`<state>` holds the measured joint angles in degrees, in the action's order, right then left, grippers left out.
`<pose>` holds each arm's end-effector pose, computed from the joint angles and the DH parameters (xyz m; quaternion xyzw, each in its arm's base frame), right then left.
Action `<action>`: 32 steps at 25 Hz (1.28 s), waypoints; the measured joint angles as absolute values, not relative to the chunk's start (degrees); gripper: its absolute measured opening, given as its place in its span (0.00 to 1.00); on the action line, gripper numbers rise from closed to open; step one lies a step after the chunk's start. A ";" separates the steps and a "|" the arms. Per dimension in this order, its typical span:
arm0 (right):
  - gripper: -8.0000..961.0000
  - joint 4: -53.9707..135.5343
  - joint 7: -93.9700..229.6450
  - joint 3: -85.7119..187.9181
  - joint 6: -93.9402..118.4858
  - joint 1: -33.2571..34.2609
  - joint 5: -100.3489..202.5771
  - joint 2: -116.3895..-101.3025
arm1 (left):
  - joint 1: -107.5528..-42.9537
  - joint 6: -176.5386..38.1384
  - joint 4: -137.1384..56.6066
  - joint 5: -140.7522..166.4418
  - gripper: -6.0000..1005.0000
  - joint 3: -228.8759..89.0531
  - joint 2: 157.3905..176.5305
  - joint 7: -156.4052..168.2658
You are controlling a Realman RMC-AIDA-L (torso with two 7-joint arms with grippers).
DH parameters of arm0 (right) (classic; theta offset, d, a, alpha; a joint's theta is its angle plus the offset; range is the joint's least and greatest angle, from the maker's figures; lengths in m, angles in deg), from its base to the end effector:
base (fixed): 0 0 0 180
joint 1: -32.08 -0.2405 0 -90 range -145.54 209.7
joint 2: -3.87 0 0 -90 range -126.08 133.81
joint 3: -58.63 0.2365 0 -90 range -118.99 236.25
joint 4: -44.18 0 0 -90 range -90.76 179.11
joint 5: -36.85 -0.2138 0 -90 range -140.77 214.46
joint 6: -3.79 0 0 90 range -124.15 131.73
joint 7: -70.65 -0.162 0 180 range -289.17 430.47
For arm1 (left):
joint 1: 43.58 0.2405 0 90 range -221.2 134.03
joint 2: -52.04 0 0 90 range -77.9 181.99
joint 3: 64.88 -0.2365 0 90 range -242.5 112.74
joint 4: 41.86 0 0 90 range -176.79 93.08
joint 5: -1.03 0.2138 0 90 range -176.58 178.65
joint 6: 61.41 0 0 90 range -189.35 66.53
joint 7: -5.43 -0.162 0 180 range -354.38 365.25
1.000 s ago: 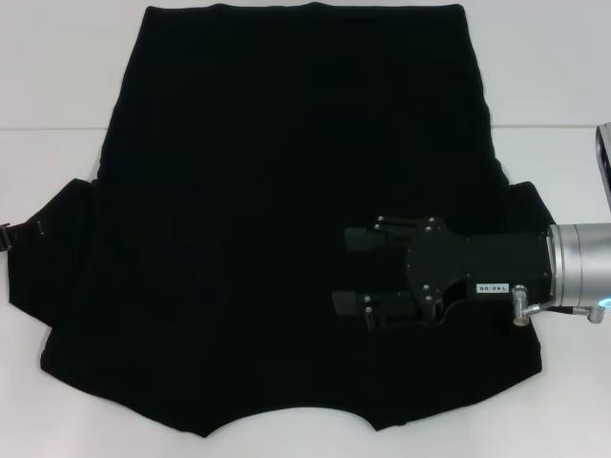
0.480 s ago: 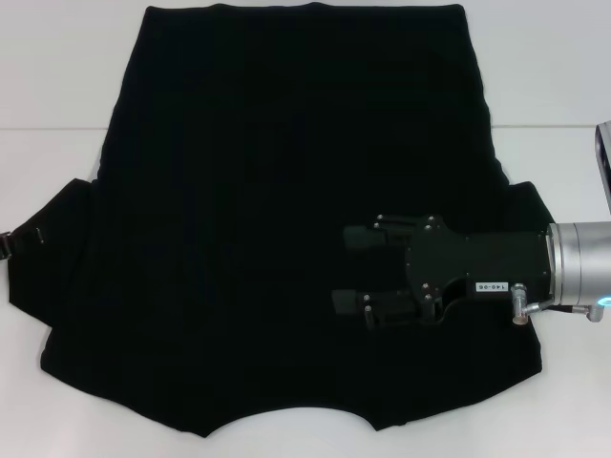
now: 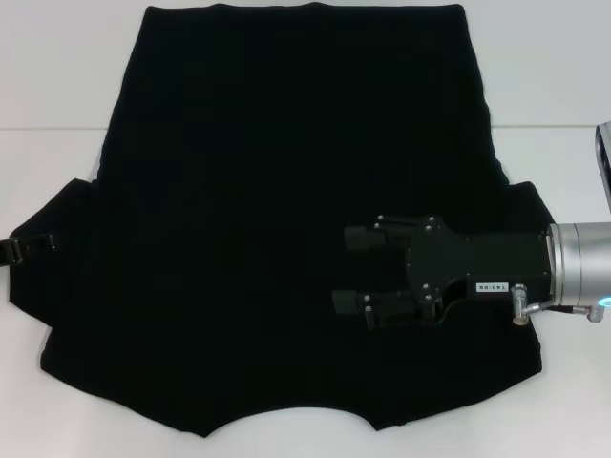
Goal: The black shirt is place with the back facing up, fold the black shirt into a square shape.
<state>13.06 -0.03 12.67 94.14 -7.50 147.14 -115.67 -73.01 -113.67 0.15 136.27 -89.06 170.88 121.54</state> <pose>0.1794 0.3431 -0.0378 -0.9585 0.0905 0.2645 0.0561 -0.3741 0.3723 0.0659 -0.7029 -0.5560 -0.1311 0.4237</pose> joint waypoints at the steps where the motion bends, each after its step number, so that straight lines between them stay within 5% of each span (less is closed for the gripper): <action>1: 0.88 13.06 -0.02 12.67 94.14 -7.47 147.11 -115.67 | -73.01 -113.68 0.15 136.32 0.84 -89.08 170.88 121.54; 32: 0.87 13.06 0.05 12.66 94.14 -7.47 146.44 -115.67 | -73.57 -112.20 0.66 137.53 0.84 -89.14 170.87 121.08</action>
